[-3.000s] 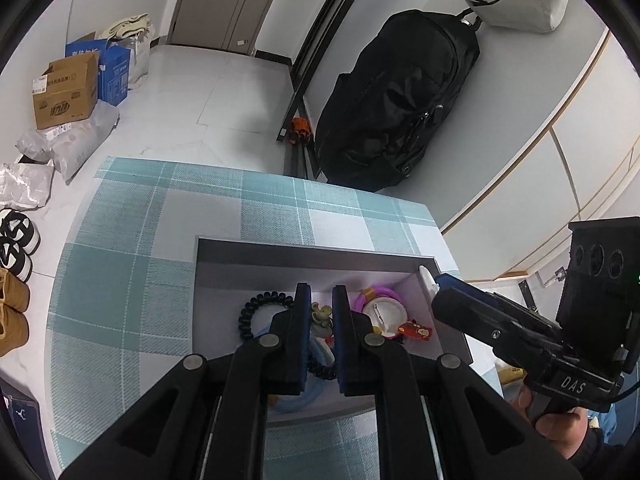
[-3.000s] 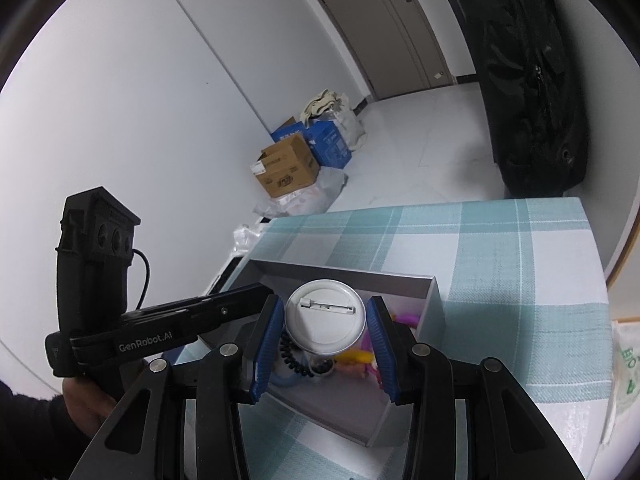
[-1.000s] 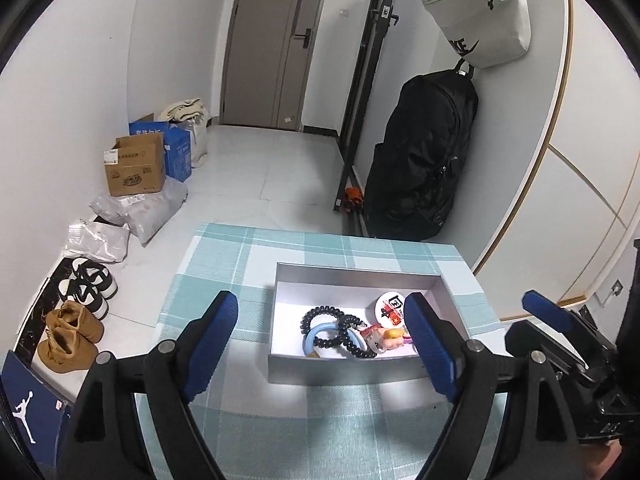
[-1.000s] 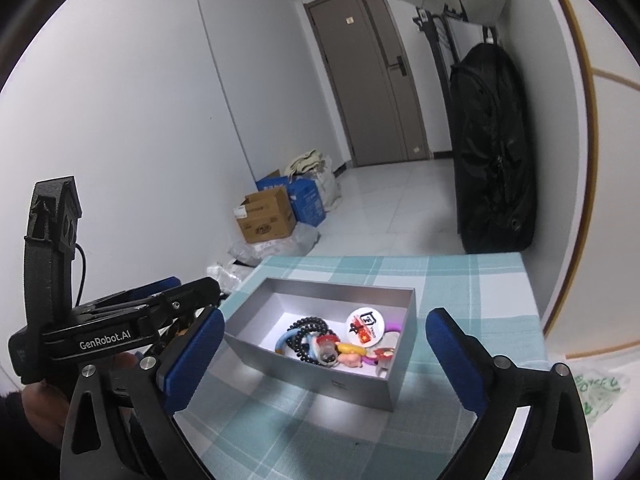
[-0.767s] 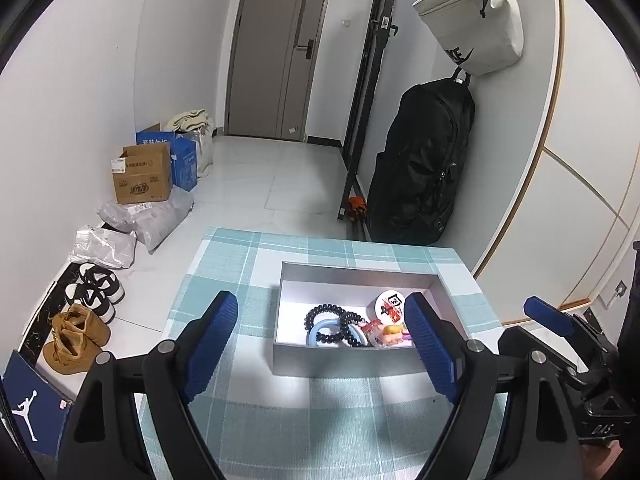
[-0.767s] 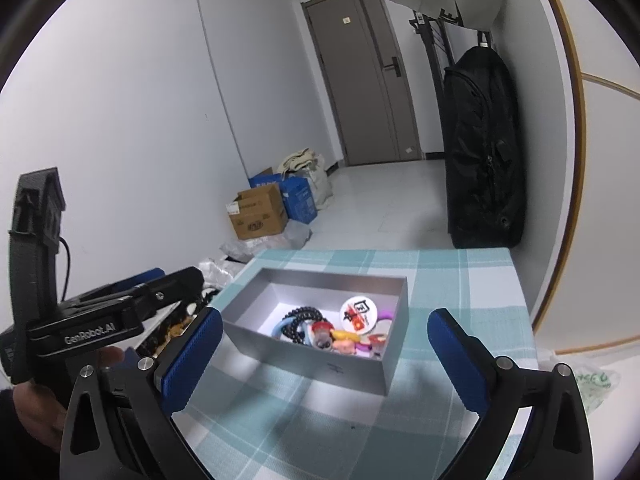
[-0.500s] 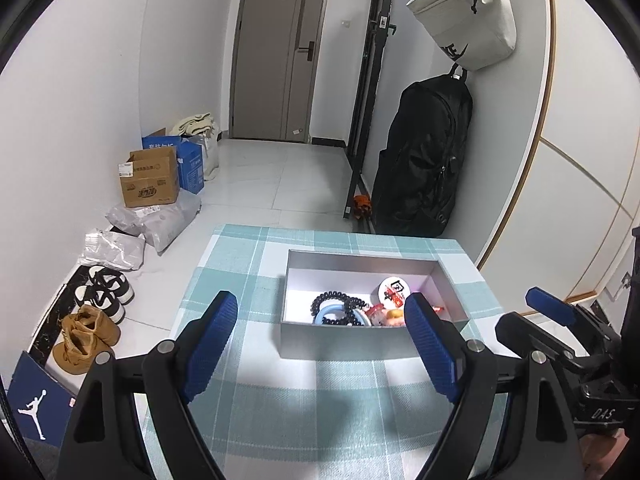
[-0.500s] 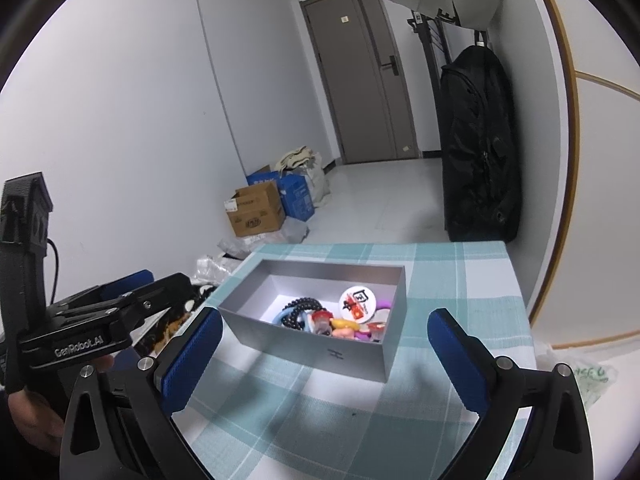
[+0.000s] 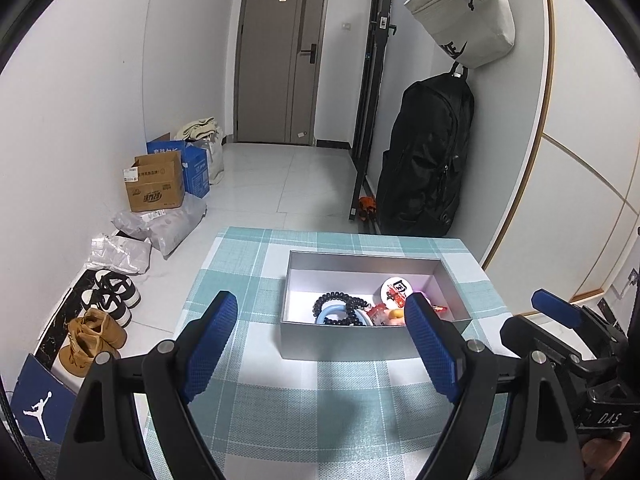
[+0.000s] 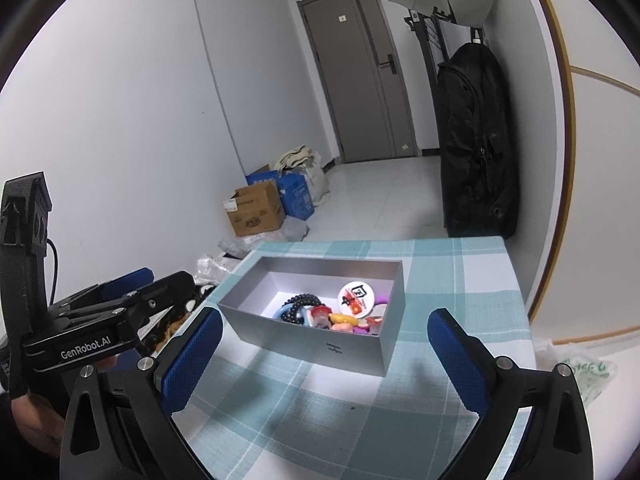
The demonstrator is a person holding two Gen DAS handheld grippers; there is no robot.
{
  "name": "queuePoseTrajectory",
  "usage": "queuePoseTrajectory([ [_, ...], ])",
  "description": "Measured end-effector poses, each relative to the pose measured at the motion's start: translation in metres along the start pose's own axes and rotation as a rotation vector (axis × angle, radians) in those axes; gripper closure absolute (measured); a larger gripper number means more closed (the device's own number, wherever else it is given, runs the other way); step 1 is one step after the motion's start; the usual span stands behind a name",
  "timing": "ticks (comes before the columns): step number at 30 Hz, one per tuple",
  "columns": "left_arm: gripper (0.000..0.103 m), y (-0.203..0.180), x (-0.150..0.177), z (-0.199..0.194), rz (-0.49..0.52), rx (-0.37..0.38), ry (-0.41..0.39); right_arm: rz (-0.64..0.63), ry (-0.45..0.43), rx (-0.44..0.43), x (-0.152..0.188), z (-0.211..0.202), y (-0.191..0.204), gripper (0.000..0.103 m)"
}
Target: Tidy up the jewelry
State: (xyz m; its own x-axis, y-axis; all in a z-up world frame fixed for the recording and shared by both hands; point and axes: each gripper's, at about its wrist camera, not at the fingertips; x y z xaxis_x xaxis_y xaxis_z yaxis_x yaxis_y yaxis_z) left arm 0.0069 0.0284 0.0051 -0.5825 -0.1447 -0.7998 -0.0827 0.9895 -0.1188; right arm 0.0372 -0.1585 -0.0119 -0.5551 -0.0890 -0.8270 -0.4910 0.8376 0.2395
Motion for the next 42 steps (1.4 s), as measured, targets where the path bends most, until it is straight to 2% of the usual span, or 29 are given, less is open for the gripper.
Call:
queuePoseTrajectory([
  [32,0.021,0.0031,-0.0002,0.0022,-0.02,-0.016,0.008,0.002,0.012,-0.012,0.0029,0.0013,-0.0001,0.0],
  [42,0.021,0.0022,-0.0006,0.0024,-0.013,-0.001,0.017,0.0,0.013,-0.01,0.0026,0.0008,0.0002,0.0],
])
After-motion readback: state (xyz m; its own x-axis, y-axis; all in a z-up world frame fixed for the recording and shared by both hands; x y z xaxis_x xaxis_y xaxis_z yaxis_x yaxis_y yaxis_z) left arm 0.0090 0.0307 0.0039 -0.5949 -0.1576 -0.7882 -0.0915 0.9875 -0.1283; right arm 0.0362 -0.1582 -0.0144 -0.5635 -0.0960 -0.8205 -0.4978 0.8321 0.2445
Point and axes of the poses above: each gripper's, at about its wrist camera, not at the fingertips, and z roughly the way its jaws point, y to its left, x to its underside, and after that the axes turned 2 degrees about y, right-handed
